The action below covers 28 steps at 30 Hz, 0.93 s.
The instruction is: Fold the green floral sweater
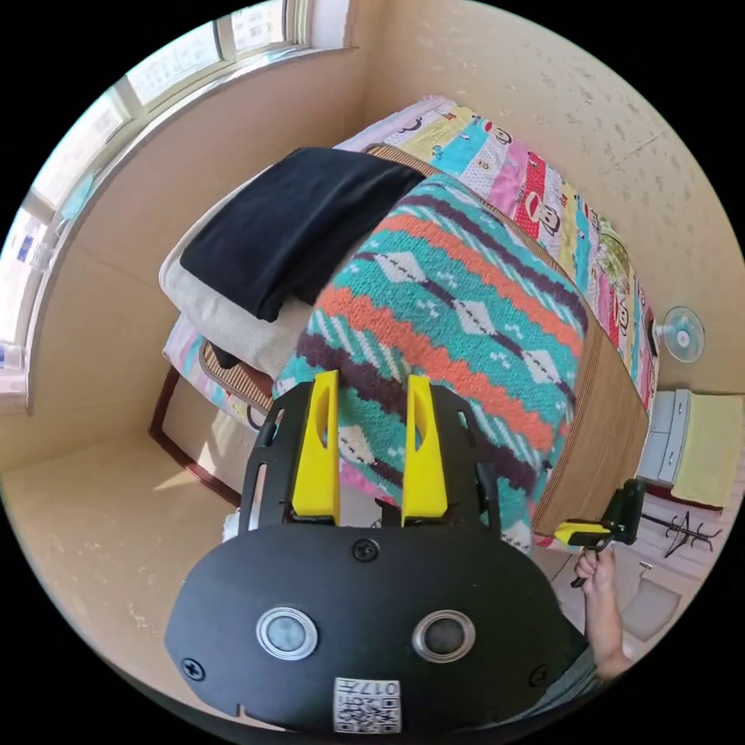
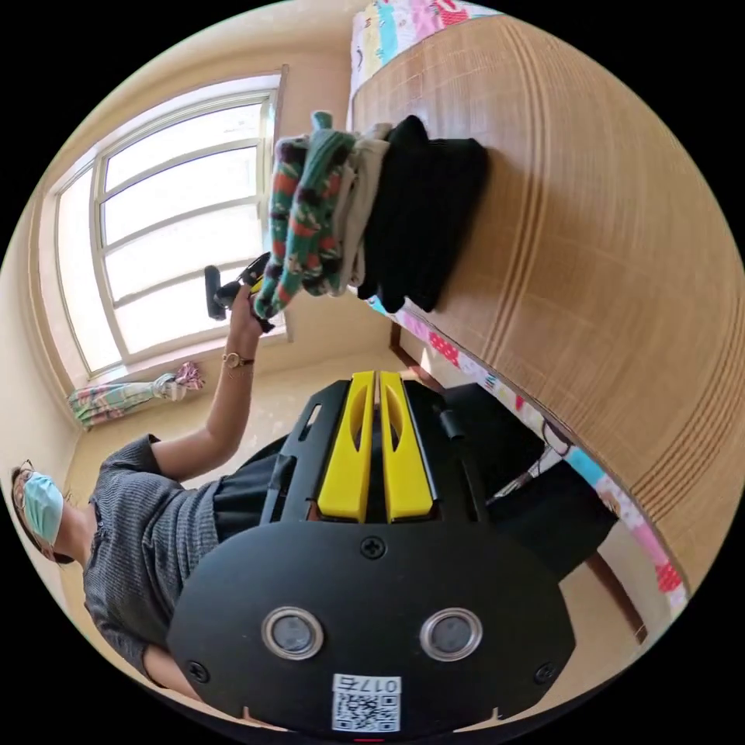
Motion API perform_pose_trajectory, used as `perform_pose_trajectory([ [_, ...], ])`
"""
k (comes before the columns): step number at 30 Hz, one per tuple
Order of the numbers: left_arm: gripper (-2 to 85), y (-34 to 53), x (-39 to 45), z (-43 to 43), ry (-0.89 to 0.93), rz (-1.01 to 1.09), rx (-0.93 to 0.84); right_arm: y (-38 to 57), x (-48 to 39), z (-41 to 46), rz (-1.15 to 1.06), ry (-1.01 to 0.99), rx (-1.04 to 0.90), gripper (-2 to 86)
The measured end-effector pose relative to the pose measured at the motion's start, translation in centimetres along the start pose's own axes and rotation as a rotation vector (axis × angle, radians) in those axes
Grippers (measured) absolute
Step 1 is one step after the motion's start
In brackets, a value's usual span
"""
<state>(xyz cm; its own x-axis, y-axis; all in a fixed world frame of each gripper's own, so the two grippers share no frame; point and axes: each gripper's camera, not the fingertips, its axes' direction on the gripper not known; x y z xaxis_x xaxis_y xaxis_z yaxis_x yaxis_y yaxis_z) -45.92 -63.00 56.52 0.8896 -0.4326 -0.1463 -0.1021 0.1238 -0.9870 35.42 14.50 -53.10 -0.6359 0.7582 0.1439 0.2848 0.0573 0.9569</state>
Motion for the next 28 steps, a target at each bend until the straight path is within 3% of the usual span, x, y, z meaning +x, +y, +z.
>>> perform_pose_trajectory([
  [4, 10.6, 1.8, -1.1, -2.3, 0.075, -0.043, 0.074, 10.2, 2.9, -4.7, 0.216, 0.152, 0.146, 0.8],
  [9, 9.7, 4.9, 0.3, -7.0, 0.227, -0.038, 0.361, 21.5, 0.7, -8.2, 0.436, 0.446, 0.306, 0.5],
  [13, 7.1, 5.7, 5.8, -4.2, 0.400, 0.096, 0.317, 28.9, -5.8, -10.0, 0.470, 0.828, 0.552, 0.4],
  [15, 4.7, 6.4, 11.7, -1.4, 0.489, 0.263, 0.214, 33.0, -7.1, -11.0, 0.489, 0.786, 0.804, 0.4],
  [17, 3.4, 7.3, 16.2, 0.9, 0.590, 0.368, 0.102, 38.1, -5.6, -12.6, 0.380, 0.479, 1.049, 0.4],
  [19, 1.2, 8.8, 20.5, 2.9, 0.724, 0.443, 0.009, 40.4, -2.9, -13.7, 0.394, 0.297, 1.104, 0.4],
  [23, -0.7, 13.5, 29.6, 7.2, 0.996, 0.561, -0.162, 45.7, 0.4, -15.9, 0.336, 0.135, 1.263, 0.5],
  [28, -1.0, 19.6, 40.0, 11.7, 0.952, 0.683, -0.348, 50.5, 5.1, -20.1, 0.519, 0.280, 1.202, 1.0],
])
